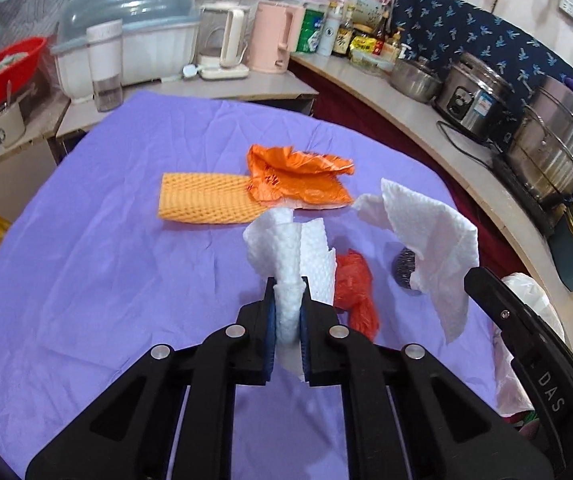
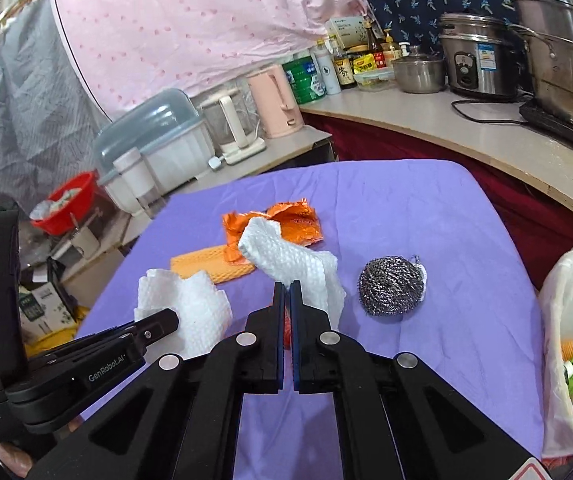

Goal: Collect trash
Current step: 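Lift both paper towels and carry them over the bin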

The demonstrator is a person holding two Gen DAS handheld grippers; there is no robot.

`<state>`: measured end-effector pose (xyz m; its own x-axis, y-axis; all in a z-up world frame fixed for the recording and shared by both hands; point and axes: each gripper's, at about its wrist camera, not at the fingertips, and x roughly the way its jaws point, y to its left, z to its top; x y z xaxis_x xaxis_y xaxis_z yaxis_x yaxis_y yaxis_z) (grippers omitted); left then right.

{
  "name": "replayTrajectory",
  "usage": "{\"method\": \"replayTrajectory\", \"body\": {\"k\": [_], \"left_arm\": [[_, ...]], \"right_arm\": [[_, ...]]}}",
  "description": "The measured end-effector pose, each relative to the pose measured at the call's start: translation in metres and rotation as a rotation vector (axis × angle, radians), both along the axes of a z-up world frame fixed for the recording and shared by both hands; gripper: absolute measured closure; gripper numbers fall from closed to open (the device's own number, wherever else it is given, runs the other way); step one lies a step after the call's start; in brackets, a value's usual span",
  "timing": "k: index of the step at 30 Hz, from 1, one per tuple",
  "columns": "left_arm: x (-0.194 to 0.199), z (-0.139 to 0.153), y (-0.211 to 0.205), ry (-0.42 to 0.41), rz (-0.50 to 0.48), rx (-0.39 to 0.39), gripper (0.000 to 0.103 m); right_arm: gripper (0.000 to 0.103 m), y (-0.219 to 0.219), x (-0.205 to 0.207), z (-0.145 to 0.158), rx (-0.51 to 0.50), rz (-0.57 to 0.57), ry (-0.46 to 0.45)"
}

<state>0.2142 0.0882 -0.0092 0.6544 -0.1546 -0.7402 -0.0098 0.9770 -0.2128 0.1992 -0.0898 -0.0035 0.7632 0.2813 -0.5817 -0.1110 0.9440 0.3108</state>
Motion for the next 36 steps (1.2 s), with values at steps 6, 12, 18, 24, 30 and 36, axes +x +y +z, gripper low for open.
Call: {"method": "replayTrajectory", "body": {"k": [6,12,18,24,30,36], "left_arm": [[-0.024,0.019,-0.019,-0.036,-0.053,0.028,0.094],[-0.046,0.028,-0.049,-0.069,-0.107,0.089,0.094],[-0.064,0.031,-0.083,-0.088,-0.168,0.133,0.094],[-0.079,0.03,-0.125,-0.098,-0.249,0.159,0.094],[-0.09,0.033,-0.165,-0.111,-0.322,0.173,0.094],[-0.095,0.034,-0.203,-0.129,-0.387,0.191,0.094]], "right_arm": [[0.1,-0.016,-0.039,0.022,-0.009,-0.064,-0.048],[0.1,-0.048,-0.072,0.028,-0.017,-0.143,-0.058],[0.1,-0.089,-0.105,0.028,-0.026,-0.237,-0.059],[0.1,-0.137,-0.137,0.026,-0.018,-0.346,-0.058],[0.1,-0.178,-0.161,0.026,-0.014,-0.431,-0.061],[0.1,-0.21,-0.175,0.022,-0.015,-0.495,-0.059]]}}
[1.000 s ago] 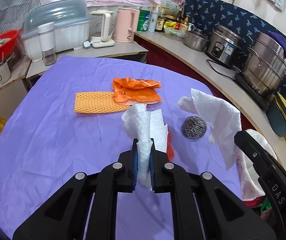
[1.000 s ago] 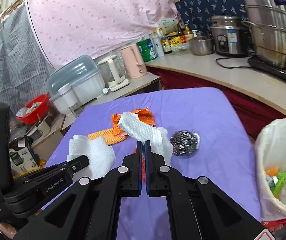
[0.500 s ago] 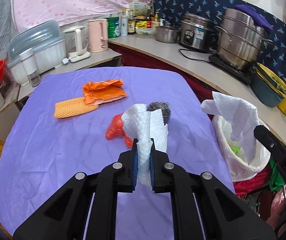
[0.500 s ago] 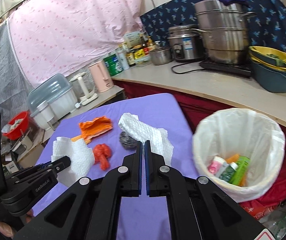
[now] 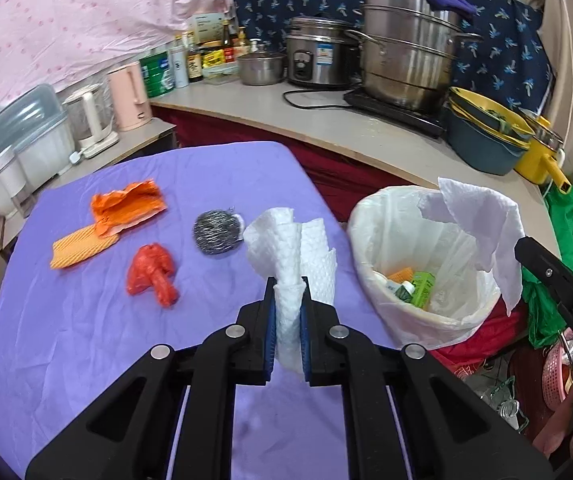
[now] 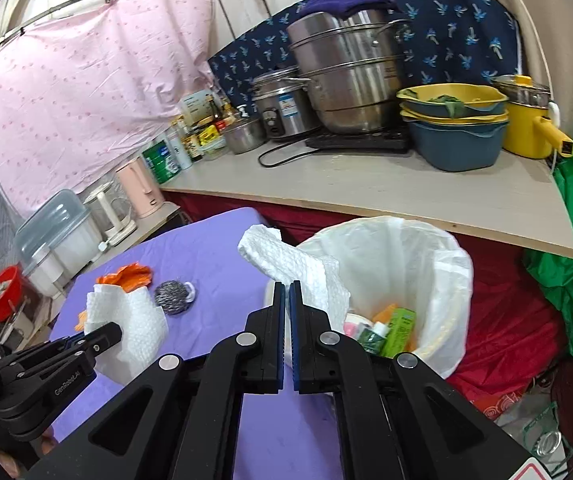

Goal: Collect trash
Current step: 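Lift both paper towels and carry them over the bin, then open both tools to drop the paper towels into the bin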

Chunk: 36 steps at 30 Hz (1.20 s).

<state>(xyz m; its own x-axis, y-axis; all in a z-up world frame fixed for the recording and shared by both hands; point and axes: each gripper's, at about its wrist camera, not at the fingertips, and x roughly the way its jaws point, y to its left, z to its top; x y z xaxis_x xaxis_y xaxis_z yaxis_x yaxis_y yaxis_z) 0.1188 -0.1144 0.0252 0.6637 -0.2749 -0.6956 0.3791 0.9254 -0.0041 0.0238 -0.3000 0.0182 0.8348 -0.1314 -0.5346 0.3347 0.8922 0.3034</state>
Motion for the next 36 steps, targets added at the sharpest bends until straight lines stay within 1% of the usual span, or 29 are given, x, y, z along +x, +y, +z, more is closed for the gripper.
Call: {"method": "replayTrajectory", "body": {"k": [6,19,28,36], "left_arm": [[0.001,-0.003,-0.038,-0.013,-0.053,0.02,0.094],[0.025,-0.016,-0.11,-0.03,-0.111,0.051,0.094],[0.039,-0.035,-0.144,-0.016,-0.13,0.071,0.094],[0.047,-0.047,-0.163,0.003,-0.142,0.074,0.093]], "right_arm": [[0.1,-0.021,0.0,-0.007,-0.003,-0.032,0.014],[0.1,-0.063,0.031,-0.029,0.002,-0.045,0.066],[0.1,-0.079,0.046,-0.053,0.026,-0.049,0.106],[0.1,-0.089,0.051,-0.062,0.035,-0.068,0.121]]}}
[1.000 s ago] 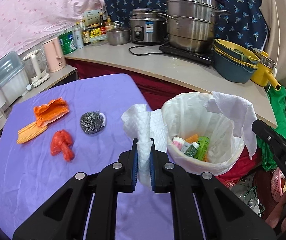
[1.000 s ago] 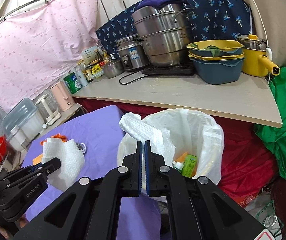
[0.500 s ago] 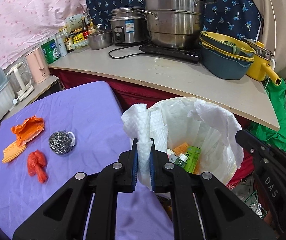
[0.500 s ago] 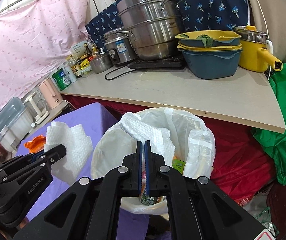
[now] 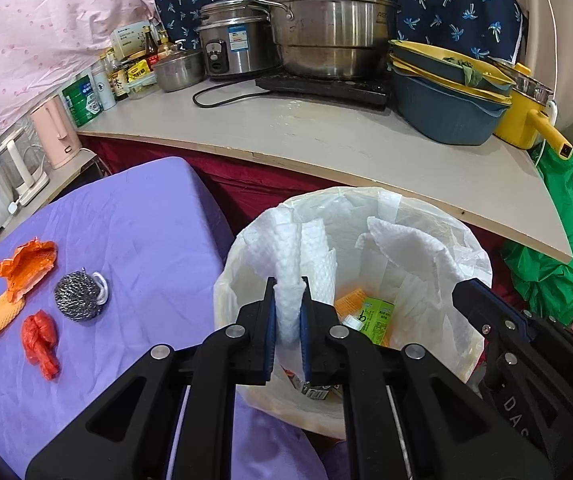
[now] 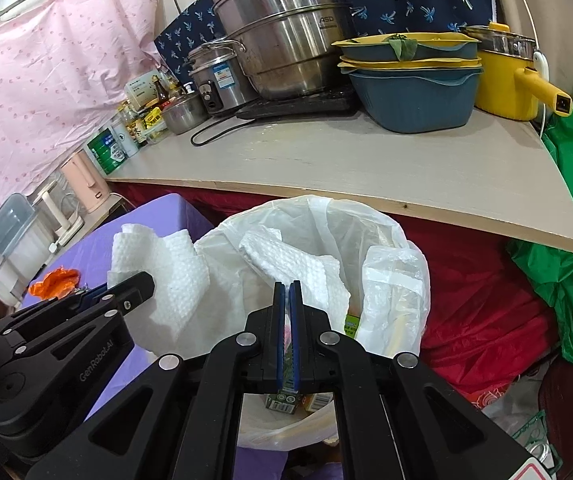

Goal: Collect trash
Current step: 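Open both tools to drop the paper towels into the bin, then move both open tools back toward the red bag and steel scrubber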

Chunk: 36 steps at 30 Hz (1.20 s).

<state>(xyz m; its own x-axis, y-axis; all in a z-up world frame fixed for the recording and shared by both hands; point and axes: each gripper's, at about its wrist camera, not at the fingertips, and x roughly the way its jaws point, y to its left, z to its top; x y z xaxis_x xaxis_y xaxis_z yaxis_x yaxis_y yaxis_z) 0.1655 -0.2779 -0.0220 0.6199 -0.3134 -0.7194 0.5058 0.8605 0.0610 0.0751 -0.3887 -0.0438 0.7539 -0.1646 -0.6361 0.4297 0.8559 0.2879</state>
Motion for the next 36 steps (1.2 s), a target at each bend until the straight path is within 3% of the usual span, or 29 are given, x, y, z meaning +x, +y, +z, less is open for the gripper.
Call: {"method": "replayTrajectory", "body": {"k": [6,10,17,20,36], "left_arm": [[-0.001,-0.002,-0.004,-0.004,-0.001,0.006,0.087],[-0.004,0.002,0.0,-0.03,0.018,0.003,0.059],[-0.009,0.017,0.018,-0.055,0.047,-0.029,0.039],[-0.01,0.024,0.03,-0.06,0.062,-0.046,0.037],[-0.015,0.055,0.123,-0.104,0.179,-0.092,0.026]], "right_arm": [[0.09,-0.004,-0.004,0.001,0.001,-0.027,-0.01],[0.078,-0.001,-0.008,0.006,-0.007,-0.035,-0.02],[0.063,0.008,-0.016,0.02,-0.035,-0.043,-0.045],[0.057,0.015,-0.019,0.029,-0.045,-0.041,-0.062],[0.047,0.088,-0.015,0.067,-0.112,0.047,-0.111]]}}
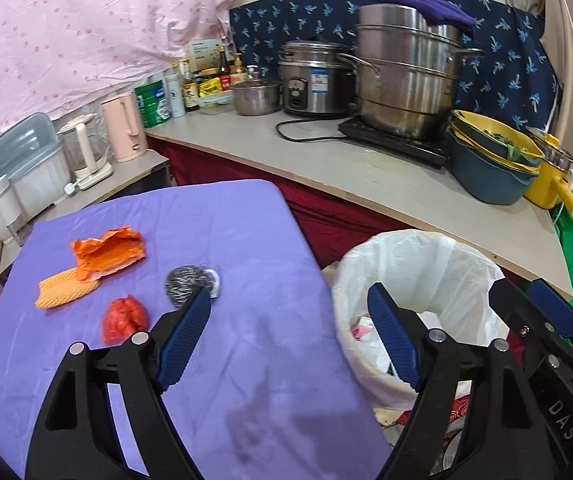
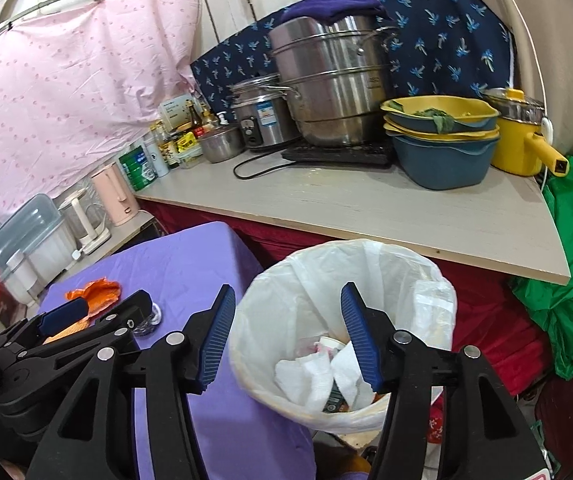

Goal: Collect trash
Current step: 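Move both open tools back toward the red bag and steel scrubber, then grasp the red plastic bag with the left tool while the right tool grasps the steel wool scrubber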

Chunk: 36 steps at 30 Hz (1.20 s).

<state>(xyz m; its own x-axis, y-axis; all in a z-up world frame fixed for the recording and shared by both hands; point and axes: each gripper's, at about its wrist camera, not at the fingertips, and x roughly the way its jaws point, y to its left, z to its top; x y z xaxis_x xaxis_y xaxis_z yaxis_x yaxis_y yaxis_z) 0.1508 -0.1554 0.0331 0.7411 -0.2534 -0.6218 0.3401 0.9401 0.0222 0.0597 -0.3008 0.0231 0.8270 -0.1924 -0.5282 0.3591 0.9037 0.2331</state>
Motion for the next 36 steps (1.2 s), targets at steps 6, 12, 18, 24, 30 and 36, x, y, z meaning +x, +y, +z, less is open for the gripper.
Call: {"method": "replayTrajectory", "body": {"k": [6,12,18,24,30,36], "left_arm": [[0.002,0.004,0.044,-0.007,0.064,0.0,0.026],[0.006,-0.004,0.088,0.016,0.136,0.0,0.026],[0.013,-0.02,0.134,0.053,0.216,0.01,0.025],[0.019,-0.036,0.179,0.088,0.294,0.012,0.024],[0.026,-0.05,0.212,0.114,0.352,0.009,0.02],[0.036,-0.06,0.23,0.138,0.389,0.003,0.018]], "right_arm": [[0.046,0.037,0.009,0.005,-0.017,0.058,0.005],[0.042,0.073,0.02,0.002,-0.02,0.118,0.018],[0.042,0.108,0.033,-0.01,-0.012,0.178,0.046],[0.042,0.132,0.049,-0.025,-0.003,0.222,0.082],[0.042,0.151,0.066,-0.038,0.004,0.256,0.108],[0.042,0.164,0.086,-0.047,0.008,0.282,0.125]]}}
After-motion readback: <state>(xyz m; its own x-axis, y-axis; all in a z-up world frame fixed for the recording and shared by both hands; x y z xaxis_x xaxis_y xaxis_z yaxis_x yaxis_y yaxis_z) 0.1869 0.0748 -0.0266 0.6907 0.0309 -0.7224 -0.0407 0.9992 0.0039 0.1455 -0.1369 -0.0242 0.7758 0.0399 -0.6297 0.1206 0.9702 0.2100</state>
